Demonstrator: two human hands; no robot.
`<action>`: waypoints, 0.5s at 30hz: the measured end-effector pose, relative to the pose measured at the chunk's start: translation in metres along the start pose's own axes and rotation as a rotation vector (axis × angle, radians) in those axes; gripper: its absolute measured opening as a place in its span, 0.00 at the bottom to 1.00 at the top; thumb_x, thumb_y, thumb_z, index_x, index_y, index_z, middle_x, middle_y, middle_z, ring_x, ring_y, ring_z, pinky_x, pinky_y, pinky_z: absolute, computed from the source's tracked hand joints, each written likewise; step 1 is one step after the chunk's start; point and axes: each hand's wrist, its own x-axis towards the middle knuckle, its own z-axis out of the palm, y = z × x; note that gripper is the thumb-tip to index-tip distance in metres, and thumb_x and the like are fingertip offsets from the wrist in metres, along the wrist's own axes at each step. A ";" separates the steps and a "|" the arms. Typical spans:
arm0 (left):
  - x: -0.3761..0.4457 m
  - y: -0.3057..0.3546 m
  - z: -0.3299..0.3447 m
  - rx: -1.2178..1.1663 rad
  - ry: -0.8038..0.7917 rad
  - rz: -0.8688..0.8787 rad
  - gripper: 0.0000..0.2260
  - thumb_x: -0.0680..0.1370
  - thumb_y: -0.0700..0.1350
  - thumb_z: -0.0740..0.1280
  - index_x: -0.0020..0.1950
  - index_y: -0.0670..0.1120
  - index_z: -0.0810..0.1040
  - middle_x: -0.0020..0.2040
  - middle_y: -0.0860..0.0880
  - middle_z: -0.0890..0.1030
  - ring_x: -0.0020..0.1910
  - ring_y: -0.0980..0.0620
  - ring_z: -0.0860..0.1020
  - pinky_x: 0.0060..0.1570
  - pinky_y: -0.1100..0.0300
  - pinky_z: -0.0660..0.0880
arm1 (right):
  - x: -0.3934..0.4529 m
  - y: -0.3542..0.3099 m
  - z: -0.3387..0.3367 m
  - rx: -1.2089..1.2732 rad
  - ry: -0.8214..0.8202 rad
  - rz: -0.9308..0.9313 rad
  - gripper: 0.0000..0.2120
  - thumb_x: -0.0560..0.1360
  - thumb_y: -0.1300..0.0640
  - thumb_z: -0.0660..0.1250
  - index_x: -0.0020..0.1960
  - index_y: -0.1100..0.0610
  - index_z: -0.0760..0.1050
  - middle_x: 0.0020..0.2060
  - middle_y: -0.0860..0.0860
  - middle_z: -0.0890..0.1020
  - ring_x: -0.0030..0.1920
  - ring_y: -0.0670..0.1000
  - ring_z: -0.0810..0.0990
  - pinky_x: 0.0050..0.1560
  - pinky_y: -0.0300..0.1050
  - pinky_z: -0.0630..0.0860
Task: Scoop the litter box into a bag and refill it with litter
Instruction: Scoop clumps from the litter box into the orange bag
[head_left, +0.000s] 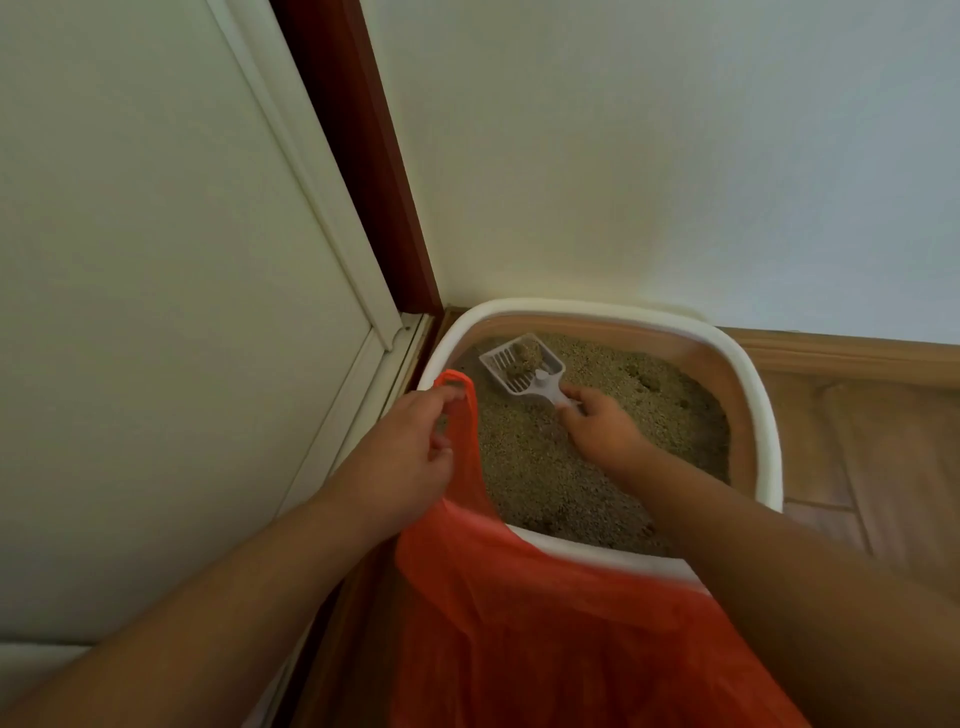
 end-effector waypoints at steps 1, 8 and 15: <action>0.000 0.003 0.001 -0.001 -0.006 0.003 0.28 0.80 0.40 0.67 0.77 0.60 0.66 0.66 0.57 0.71 0.53 0.64 0.77 0.45 0.71 0.74 | -0.008 0.000 -0.006 0.004 -0.003 -0.004 0.23 0.83 0.54 0.64 0.77 0.52 0.67 0.47 0.50 0.82 0.35 0.47 0.78 0.30 0.40 0.73; -0.005 0.015 0.004 0.043 -0.034 0.038 0.29 0.78 0.39 0.68 0.76 0.57 0.66 0.68 0.54 0.72 0.55 0.60 0.78 0.53 0.63 0.76 | -0.055 -0.009 -0.046 -0.119 -0.013 -0.082 0.16 0.81 0.52 0.67 0.68 0.50 0.76 0.37 0.50 0.80 0.31 0.47 0.74 0.30 0.42 0.71; -0.008 0.028 0.004 0.051 -0.058 0.048 0.20 0.75 0.38 0.68 0.57 0.60 0.66 0.54 0.53 0.73 0.45 0.56 0.78 0.44 0.53 0.78 | -0.091 -0.010 -0.085 -0.230 -0.035 -0.072 0.13 0.82 0.51 0.66 0.65 0.51 0.76 0.43 0.50 0.81 0.38 0.48 0.78 0.39 0.44 0.76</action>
